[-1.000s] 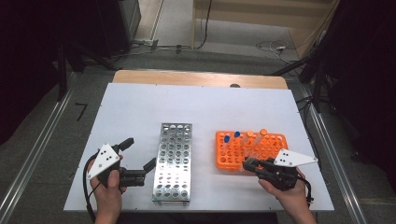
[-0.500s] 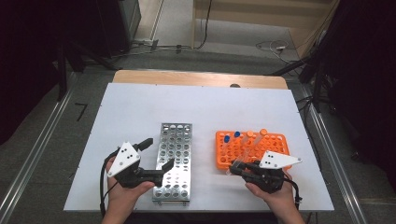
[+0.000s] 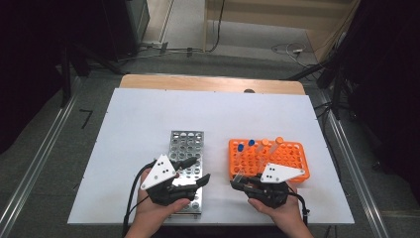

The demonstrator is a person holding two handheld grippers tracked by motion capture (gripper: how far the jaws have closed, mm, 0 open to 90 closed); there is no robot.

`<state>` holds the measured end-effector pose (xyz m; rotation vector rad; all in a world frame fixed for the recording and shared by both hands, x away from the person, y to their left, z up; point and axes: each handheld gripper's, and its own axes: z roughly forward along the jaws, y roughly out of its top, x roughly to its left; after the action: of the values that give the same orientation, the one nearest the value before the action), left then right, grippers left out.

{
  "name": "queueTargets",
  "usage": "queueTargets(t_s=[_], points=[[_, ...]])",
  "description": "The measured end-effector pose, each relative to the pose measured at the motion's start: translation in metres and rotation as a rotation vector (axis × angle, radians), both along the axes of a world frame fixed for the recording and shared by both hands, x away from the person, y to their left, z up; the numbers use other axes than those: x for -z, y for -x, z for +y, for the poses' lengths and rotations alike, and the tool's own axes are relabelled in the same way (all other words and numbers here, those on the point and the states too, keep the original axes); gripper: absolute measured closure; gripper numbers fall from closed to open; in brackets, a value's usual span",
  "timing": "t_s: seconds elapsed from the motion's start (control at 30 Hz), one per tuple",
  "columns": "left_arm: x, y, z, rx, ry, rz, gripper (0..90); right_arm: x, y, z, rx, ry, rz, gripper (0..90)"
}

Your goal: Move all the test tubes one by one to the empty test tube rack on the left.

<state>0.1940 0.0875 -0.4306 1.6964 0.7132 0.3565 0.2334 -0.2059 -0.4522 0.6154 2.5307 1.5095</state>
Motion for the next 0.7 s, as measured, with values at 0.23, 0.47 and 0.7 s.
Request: queueTargets(t_s=[0.23, 0.47, 0.7], points=[[0.002, -0.002, -0.024, 0.095, -0.008, 0.011, 51.7, 0.001, 0.004, 0.011, -0.033, 0.015, -0.006, 74.5], [0.005, -0.004, -0.038, 0.14, -0.029, 0.015, 59.9, 0.004, 0.006, 0.02, -0.063, 0.028, -0.007, 74.4], [0.009, -0.003, -0.046, 0.156, -0.055, 0.018, 69.5, 0.003, 0.009, 0.024, -0.089, 0.028, -0.006, 74.5]])
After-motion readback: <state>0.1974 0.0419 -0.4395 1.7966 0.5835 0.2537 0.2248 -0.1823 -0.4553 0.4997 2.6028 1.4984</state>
